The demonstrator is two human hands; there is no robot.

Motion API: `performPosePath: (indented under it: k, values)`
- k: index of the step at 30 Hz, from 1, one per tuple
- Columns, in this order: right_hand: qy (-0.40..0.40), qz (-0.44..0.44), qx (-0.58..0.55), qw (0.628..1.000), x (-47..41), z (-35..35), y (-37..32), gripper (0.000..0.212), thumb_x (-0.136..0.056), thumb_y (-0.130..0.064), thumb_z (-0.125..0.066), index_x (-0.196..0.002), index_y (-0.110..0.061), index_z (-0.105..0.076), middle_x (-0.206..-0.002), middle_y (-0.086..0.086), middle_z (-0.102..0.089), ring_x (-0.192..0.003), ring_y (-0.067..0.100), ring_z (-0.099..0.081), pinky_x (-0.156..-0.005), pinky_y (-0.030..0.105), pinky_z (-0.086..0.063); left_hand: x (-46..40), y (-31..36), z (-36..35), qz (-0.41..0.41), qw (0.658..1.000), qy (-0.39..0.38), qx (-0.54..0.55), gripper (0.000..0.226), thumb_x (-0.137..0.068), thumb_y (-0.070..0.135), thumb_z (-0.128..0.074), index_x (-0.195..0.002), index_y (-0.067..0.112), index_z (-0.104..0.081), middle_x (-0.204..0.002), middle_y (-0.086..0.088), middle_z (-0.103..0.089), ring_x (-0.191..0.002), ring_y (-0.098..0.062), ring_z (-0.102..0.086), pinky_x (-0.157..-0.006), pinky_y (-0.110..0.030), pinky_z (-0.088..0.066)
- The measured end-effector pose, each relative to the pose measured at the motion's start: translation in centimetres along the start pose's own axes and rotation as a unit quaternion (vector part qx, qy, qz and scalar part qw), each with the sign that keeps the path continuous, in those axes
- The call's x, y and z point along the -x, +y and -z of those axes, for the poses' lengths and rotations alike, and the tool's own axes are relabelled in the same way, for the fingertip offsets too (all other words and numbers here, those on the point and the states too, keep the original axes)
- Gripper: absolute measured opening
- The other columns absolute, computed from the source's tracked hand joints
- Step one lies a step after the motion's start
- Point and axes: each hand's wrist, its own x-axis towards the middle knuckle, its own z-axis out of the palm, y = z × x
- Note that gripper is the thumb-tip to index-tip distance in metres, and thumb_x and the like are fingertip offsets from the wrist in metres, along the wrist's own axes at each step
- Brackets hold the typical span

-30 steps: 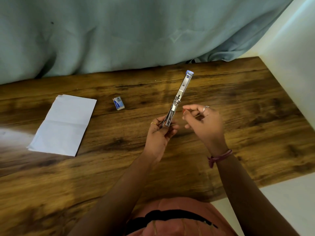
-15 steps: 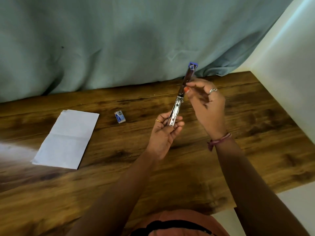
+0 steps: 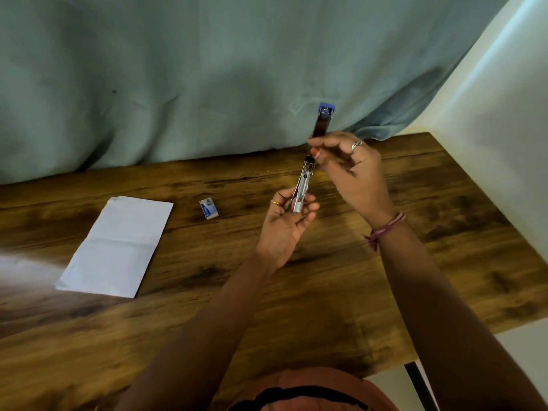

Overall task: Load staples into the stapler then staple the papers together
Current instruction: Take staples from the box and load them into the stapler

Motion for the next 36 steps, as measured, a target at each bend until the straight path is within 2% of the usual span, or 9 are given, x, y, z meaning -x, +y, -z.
performPosePath:
  k: [7,11,15,19,23,27,30,32,36]
  values:
    - [-0.001,-0.073,-0.053,0.996,0.2,-0.1,1.6,0.028,-0.08,-0.013,-0.074,-0.107,-0.017,-0.067,-0.108,0.007,-0.067,-0.1,0.014,-0.067,-0.083,0.037,-0.057,0.3,-0.5,-0.1,0.005,0.999,0.03,-0.038,0.04,-0.094,-0.015,-0.036,-0.109,0.016,-0.055,-0.088,-0.002,-0.075,-0.079,-0.012,-0.071,-0.072,-0.021,-0.056]
    - [-0.003,-0.114,-0.069,0.991,0.8,0.0,2.6,0.038,-0.074,-0.015,-0.08,-0.109,-0.021,-0.065,-0.106,0.004,-0.067,-0.097,0.011,-0.067,-0.079,0.027,-0.056,0.5,-0.7,0.0,0.008,0.997,0.048,-0.066,0.037,-0.094,-0.014,-0.037,-0.11,0.015,-0.054,-0.089,-0.002,-0.074,-0.076,-0.01,-0.07,-0.07,-0.021,-0.056]
    - [-0.026,-0.141,-0.07,0.987,1.4,-0.1,3.3,0.049,-0.069,-0.015,-0.082,-0.112,-0.023,-0.061,-0.111,0.001,-0.064,-0.098,0.01,-0.065,-0.079,0.025,-0.056,0.8,-0.7,0.4,0.015,0.995,0.06,-0.081,0.034,-0.096,-0.01,-0.038,-0.113,0.013,-0.054,-0.091,-0.003,-0.073,-0.075,-0.01,-0.069,-0.069,-0.022,-0.055]
    - [-0.013,-0.154,-0.126,0.98,1.7,-0.2,3.5,0.031,-0.08,-0.012,-0.074,-0.107,-0.018,-0.061,-0.107,0.0,-0.069,-0.097,0.014,-0.068,-0.078,0.024,-0.054,1.0,-0.6,0.6,0.016,0.994,0.062,-0.086,0.033,-0.096,-0.01,-0.037,-0.113,0.013,-0.053,-0.09,-0.002,-0.073,-0.072,-0.009,-0.068,-0.068,-0.021,-0.055]
    - [0.074,-0.165,-0.221,0.958,1.7,-0.1,3.4,0.021,-0.087,-0.003,-0.061,-0.097,-0.016,-0.048,-0.107,0.001,-0.066,-0.094,0.014,-0.068,-0.077,0.029,-0.057,1.1,-0.2,0.7,0.024,0.993,0.056,-0.099,0.028,-0.097,-0.007,-0.039,-0.115,0.009,-0.053,-0.087,-0.003,-0.073,-0.07,-0.01,-0.067,-0.066,-0.021,-0.055]
    - [0.136,-0.209,-0.282,0.926,1.3,0.6,3.5,0.026,-0.095,-0.013,-0.053,-0.116,-0.021,-0.041,-0.111,-0.001,-0.067,-0.101,0.024,-0.065,-0.08,0.037,-0.057,1.5,0.8,1.4,0.043,0.992,0.042,-0.114,0.026,-0.098,-0.003,-0.042,-0.118,0.006,-0.056,-0.093,-0.006,-0.075,-0.069,-0.01,-0.067,-0.063,-0.018,-0.054]
    - [0.098,-0.229,-0.291,0.924,1.6,1.1,3.8,0.037,-0.099,-0.02,-0.042,-0.136,-0.02,-0.038,-0.124,0.005,-0.06,-0.104,0.024,-0.065,-0.085,0.038,-0.056,1.8,1.6,2.0,0.061,0.991,0.03,-0.117,0.023,-0.096,0.002,-0.048,-0.114,0.008,-0.062,-0.104,-0.011,-0.074,-0.072,-0.009,-0.069,-0.059,-0.016,-0.053]
    - [0.065,-0.229,-0.305,0.922,2.1,1.2,4.0,0.037,-0.101,-0.019,-0.036,-0.138,-0.019,-0.04,-0.128,0.008,-0.056,-0.106,0.024,-0.065,-0.085,0.038,-0.055,1.9,2.1,2.3,0.068,0.989,0.025,-0.13,0.022,-0.095,0.004,-0.05,-0.111,0.008,-0.064,-0.106,-0.012,-0.074,-0.072,-0.009,-0.07,-0.057,-0.015,-0.053]
    - [0.029,-0.222,-0.323,0.92,2.9,1.6,4.2,0.036,-0.099,-0.016,-0.039,-0.134,-0.023,-0.045,-0.124,0.005,-0.059,-0.113,0.026,-0.061,-0.088,0.04,-0.054,2.2,2.7,3.0,0.081,0.987,0.029,-0.136,0.021,-0.094,0.005,-0.051,-0.109,0.008,-0.067,-0.106,-0.014,-0.073,-0.069,-0.009,-0.07,-0.053,-0.015,-0.051]
